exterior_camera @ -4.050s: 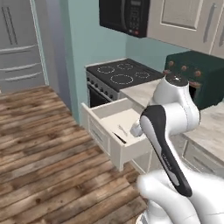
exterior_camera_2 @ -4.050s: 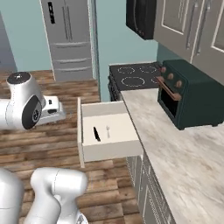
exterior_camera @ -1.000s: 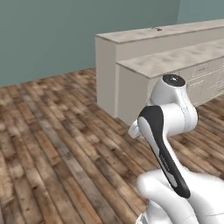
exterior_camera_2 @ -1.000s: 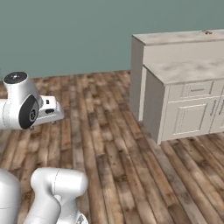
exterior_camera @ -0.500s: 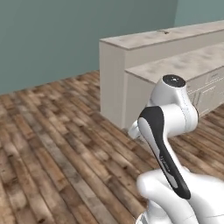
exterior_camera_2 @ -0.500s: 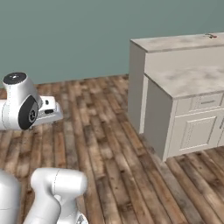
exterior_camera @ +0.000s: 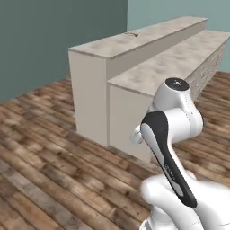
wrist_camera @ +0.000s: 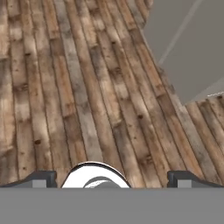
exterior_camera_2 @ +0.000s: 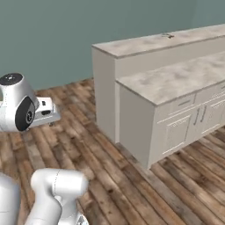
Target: Pick up the metallic utensils from the counter and place them in the open drawer. Make sure not to pick up any wooden utensils.
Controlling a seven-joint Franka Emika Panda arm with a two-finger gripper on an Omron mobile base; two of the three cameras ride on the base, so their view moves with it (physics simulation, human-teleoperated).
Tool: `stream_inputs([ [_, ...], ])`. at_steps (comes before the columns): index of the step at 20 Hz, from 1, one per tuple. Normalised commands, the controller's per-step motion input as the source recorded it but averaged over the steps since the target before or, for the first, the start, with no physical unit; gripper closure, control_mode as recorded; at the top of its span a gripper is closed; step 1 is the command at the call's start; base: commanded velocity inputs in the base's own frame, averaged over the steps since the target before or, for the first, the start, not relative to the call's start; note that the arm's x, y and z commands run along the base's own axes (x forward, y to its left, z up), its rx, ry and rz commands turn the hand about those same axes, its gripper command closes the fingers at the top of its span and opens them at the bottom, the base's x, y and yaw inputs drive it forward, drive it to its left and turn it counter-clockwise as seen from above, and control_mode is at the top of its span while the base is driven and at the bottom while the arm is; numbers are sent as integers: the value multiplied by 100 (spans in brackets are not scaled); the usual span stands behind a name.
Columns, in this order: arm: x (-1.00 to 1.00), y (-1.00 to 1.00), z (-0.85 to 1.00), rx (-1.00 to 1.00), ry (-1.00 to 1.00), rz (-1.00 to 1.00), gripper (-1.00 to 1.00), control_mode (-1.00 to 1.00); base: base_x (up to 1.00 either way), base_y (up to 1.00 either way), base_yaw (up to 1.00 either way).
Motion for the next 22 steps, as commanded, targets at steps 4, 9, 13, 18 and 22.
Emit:
stream_inputs([
  [4, 0, 0, 0, 0, 0, 0, -100, 100, 28, 95, -58],
  [9, 0, 0, 0, 0, 0, 0, -100, 100, 42, 100, -48],
  [13, 0, 0, 0, 0, 0, 0, -100, 100, 43, 100, -52],
  [18, 0, 0, 0, 0, 0, 0, -100, 100, 46, 100, -50],
  [22, 0, 0, 0, 0, 0, 0, -100, 100, 50, 100, -49],
])
